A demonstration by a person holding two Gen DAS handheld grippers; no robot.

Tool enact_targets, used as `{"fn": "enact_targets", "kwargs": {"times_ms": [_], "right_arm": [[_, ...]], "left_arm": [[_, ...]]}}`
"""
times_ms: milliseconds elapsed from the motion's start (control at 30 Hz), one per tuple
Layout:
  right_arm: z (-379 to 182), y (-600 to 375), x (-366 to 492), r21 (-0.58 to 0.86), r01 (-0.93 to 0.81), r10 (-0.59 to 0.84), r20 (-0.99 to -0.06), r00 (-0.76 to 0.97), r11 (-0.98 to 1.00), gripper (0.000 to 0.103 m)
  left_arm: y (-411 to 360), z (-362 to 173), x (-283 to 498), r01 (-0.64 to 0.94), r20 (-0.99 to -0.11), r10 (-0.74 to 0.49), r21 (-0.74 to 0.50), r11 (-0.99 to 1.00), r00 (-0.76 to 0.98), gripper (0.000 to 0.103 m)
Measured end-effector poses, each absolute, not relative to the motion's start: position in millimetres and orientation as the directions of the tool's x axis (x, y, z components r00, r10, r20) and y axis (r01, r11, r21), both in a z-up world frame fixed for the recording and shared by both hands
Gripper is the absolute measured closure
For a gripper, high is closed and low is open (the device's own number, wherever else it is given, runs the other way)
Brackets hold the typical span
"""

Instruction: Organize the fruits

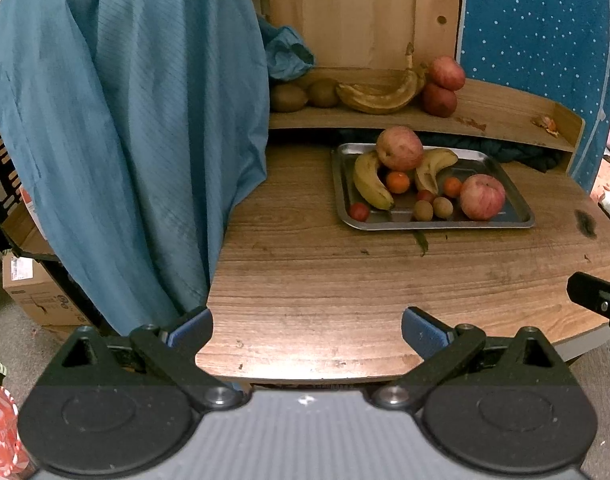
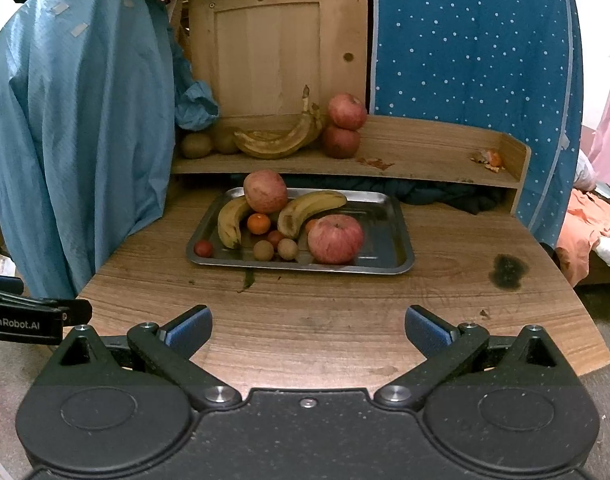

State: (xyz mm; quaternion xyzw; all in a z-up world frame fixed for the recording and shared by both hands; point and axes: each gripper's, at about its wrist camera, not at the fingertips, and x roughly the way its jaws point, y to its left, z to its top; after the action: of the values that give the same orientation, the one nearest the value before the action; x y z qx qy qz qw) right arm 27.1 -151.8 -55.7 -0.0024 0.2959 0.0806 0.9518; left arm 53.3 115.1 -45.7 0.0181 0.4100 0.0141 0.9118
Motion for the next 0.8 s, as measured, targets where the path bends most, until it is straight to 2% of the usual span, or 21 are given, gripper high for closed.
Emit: {"fn": "enact_targets", "kwargs": {"times_ms": [533,800], "right_arm": [[-55.9,-149.1,24.8,0.04,-0.156,0.151,-0.564,0.812,0.987,0.001],[-56.9,-147.5,23.5,0.036,-0.155,0.149,-0.564,0.812,0.987,0.001]], "left_arm": [[116.8,-45.3,52.4,-0.009,-0.745,0.037,0.041,0.999,0.666,0.0],[119.2,-42.3,49.9,0.027,-0.735,-0.008,0.013,1.0,0.679,0.0]]}}
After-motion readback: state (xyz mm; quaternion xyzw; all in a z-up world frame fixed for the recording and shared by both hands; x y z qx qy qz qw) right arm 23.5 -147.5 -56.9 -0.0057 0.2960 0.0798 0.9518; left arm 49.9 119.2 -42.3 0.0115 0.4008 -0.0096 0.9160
